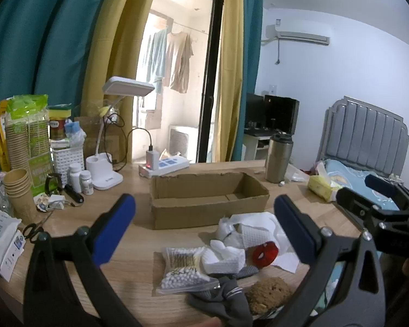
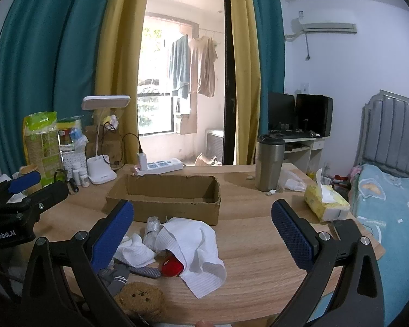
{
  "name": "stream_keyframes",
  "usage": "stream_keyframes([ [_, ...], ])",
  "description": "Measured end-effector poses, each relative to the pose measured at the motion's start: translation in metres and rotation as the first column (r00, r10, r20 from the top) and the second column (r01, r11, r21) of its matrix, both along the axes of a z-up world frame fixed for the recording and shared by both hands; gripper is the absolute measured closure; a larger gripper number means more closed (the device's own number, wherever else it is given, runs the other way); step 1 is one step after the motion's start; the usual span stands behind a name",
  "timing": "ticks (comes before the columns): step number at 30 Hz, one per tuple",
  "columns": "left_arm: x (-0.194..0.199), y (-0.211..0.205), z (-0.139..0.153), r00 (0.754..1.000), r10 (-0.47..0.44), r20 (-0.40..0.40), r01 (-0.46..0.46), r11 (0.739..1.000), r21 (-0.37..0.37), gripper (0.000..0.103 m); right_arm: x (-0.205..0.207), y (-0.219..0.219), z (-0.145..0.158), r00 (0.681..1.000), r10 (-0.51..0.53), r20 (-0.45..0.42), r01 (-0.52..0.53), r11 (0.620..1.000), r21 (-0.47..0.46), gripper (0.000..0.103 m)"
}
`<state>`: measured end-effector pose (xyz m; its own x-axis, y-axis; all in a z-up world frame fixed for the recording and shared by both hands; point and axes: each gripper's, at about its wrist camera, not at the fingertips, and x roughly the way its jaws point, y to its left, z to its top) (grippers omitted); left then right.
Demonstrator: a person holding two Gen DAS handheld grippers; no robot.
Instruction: Organize soft objects
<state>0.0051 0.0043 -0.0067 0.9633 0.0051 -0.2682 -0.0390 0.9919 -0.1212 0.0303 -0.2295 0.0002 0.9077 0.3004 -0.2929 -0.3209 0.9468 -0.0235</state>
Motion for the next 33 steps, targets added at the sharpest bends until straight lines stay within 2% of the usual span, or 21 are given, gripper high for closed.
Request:
stream_keyframes([
  [33,0.0,0.0,0.0,1.0,0.003,-0.007,-0.003,1.0,-0.009,0.001,-0.007,0.004,-0.008,1.0,0.011,-0.016,-0.011,1.0,-0.003,0.0],
])
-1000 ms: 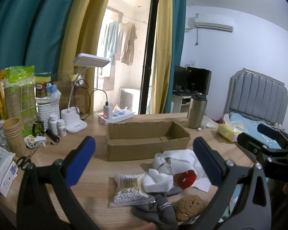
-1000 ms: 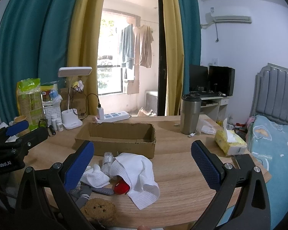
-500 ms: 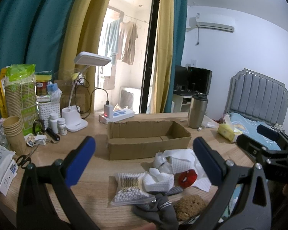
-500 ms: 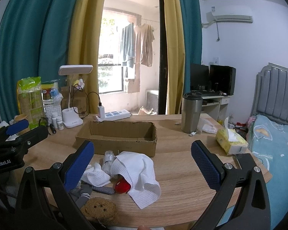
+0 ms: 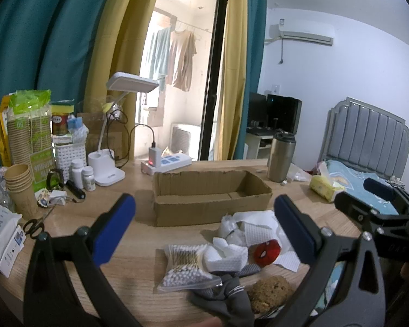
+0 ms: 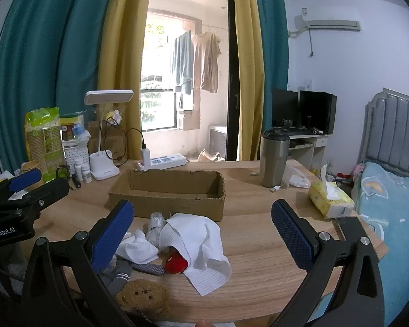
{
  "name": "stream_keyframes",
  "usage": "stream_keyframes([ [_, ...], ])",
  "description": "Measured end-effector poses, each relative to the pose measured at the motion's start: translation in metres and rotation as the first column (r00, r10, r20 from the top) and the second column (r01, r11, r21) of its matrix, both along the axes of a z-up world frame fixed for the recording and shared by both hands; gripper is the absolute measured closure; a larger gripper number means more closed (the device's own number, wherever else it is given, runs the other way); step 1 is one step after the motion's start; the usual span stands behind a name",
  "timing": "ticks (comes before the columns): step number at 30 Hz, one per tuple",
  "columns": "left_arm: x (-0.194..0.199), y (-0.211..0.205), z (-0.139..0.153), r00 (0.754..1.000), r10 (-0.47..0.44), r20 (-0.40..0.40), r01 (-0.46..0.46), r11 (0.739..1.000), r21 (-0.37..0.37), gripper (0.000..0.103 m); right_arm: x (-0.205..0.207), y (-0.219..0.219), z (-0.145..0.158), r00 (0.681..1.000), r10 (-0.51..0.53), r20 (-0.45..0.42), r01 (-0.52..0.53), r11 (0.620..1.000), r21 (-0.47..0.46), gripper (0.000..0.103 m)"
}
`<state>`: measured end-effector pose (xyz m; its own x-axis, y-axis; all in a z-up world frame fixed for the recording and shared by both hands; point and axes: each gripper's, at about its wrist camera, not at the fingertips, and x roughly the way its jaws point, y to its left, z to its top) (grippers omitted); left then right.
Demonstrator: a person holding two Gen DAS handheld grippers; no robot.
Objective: Organize soft objects
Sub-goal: 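Grasp the brown teddy bear with the right tool while the left tool grasps the cotton swab bag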
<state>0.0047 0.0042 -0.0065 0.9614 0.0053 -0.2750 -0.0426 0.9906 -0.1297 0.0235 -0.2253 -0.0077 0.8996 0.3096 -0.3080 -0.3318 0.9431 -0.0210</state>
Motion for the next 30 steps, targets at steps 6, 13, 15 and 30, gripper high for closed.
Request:
stream_keyframes([
  [6,-0.001,0.002,-0.005,1.0,-0.001,-0.007,0.0,1.0,-0.002,0.001,0.0,0.001,-0.006,1.0,0.009,-0.022,-0.009,1.0,-0.005,0.0],
  [13,0.006,0.003,-0.026,0.998,0.01,-0.062,-0.006,0.999,0.051,0.001,0.013,0.006,-0.028,0.993,0.043,-0.111,-0.046,0.998,-0.031,0.0],
  [15,0.011,0.002,-0.03,0.997,0.012,-0.082,-0.006,0.998,0.066,0.001,0.015,0.009,-0.032,0.99,0.063,-0.13,-0.068,0.997,-0.035,0.0],
  [30,0.033,0.011,-0.071,0.959,-0.04,-0.28,0.047,0.999,0.019,0.001,0.035,0.045,-0.099,0.874,0.222,-0.433,-0.277,0.958,-0.069,0.009],
])
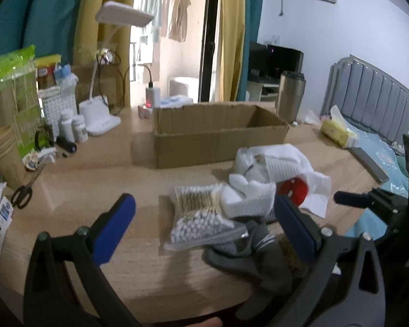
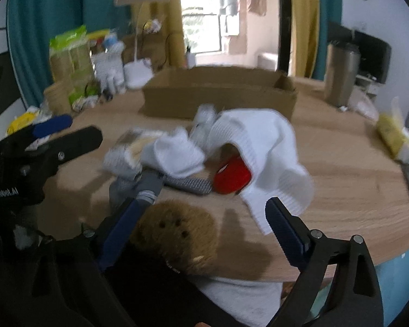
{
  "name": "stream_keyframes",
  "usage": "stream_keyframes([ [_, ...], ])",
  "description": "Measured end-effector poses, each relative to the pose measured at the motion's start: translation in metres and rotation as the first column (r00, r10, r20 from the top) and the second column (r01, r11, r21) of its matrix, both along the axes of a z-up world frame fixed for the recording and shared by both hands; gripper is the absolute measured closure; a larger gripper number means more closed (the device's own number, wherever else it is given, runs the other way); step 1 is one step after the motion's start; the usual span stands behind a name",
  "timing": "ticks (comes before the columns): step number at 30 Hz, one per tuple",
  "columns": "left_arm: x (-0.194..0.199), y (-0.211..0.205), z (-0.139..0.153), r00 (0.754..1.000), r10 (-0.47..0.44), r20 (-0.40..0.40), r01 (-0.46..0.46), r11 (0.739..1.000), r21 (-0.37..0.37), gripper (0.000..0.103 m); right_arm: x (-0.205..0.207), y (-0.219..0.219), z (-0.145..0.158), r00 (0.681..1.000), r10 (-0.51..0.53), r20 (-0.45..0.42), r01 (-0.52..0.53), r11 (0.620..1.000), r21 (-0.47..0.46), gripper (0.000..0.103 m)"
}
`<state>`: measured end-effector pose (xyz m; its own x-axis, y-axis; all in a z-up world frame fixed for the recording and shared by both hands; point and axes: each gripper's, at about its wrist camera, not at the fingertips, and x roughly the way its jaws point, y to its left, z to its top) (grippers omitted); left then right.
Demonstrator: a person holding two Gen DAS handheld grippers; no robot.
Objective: Organize soft objects
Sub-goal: 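Grasp the brown teddy bear with the right tool while the left tool grasps the cotton swab bag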
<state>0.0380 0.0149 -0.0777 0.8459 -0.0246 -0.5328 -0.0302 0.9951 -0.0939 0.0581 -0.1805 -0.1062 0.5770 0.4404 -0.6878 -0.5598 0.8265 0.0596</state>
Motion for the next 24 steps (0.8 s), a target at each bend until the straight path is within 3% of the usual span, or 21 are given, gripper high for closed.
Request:
stream_keyframes([
  [12,0.005,0.005,-0.01,0.998,0.005,-0.058,-0.007,0.999,-0.036,0.001,0.007,0.005,-0.021,0.997,-0.002,-0.076,0.001,1.0,-0.012,0.015],
  [18,0.018,0.011,-0.015,0.995,0.044,-0.085,-0.047,0.998,-0.036,0.001,0.011,0.005,-0.021,0.996,0.026,-0.084,-0.025,1.0,0.014,0.038],
  [24,0.039,0.019,-0.026,0.988,0.068,-0.138,-0.075,0.996,-0.042,0.001,0.01,0.0,-0.018,0.995,0.049,-0.082,-0.044,0.997,0.064,0.05],
])
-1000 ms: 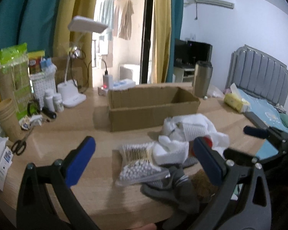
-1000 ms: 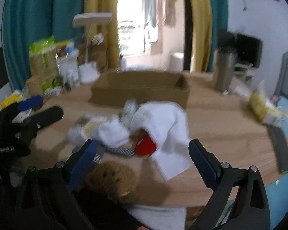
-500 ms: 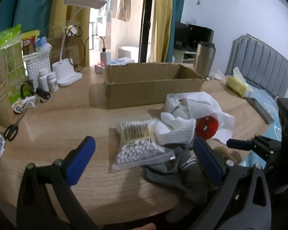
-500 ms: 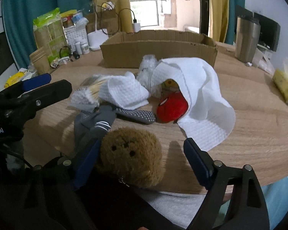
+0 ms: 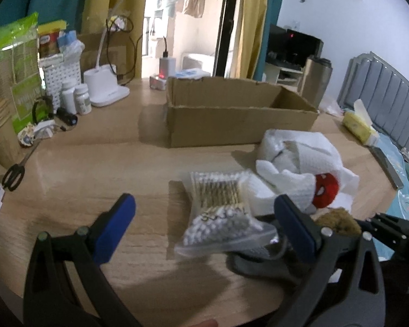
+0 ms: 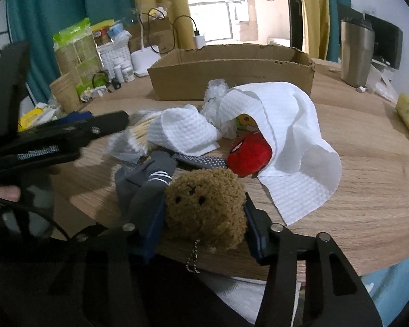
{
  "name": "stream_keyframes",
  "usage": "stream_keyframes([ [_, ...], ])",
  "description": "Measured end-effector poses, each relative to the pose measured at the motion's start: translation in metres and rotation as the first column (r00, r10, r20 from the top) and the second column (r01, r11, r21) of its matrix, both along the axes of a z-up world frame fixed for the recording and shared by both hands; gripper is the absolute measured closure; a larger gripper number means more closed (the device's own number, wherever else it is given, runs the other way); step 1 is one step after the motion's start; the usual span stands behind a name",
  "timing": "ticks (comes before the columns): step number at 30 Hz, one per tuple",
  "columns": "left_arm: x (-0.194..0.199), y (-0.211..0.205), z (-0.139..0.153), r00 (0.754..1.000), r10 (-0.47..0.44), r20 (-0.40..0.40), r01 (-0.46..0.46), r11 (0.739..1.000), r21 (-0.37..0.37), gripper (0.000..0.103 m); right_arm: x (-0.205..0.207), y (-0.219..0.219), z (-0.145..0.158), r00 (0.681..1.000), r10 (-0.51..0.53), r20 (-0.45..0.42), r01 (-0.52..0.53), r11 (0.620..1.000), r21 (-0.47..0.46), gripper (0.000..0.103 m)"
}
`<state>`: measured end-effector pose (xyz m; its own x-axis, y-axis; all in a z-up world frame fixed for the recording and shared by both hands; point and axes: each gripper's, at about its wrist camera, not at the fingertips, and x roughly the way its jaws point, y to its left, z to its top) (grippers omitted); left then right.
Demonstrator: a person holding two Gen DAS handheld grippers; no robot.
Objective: Organize soft objects
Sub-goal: 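Grasp the brown teddy bear with the right tool while the left tool grasps the cotton swab bag, then carry the teddy bear and swab bag into the cardboard box and release both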
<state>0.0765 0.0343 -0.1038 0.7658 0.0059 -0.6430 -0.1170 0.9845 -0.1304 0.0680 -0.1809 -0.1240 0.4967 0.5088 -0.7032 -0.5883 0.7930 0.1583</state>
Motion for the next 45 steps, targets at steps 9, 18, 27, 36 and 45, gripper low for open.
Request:
stream_keyframes([
  [9,0.018,0.0,-0.006,0.999,-0.005,-0.036,0.005,1.0,-0.001,0.001,0.0,-0.017,0.02,0.996,-0.039,0.08,0.034,0.998,0.061,0.053],
  [18,0.027,0.0,-0.019,0.993,-0.041,-0.109,0.037,0.999,-0.038,0.037,0.001,-0.022,0.027,0.992,-0.052,0.118,0.045,0.997,0.067,0.053],
  [27,0.027,-0.003,-0.021,0.99,-0.078,-0.118,0.068,0.993,-0.093,0.057,0.0,-0.025,0.034,0.987,-0.06,0.146,0.049,0.996,0.076,0.052],
  [36,0.018,0.003,-0.01,0.993,-0.075,-0.087,0.064,0.99,-0.122,0.057,0.001,-0.029,0.043,0.979,-0.071,0.191,0.059,0.996,0.07,0.052],
  [45,0.01,0.008,0.011,0.998,-0.065,-0.021,0.063,0.994,-0.087,0.057,0.009,-0.036,0.051,0.967,-0.098,0.233,0.084,0.994,0.069,0.052],
])
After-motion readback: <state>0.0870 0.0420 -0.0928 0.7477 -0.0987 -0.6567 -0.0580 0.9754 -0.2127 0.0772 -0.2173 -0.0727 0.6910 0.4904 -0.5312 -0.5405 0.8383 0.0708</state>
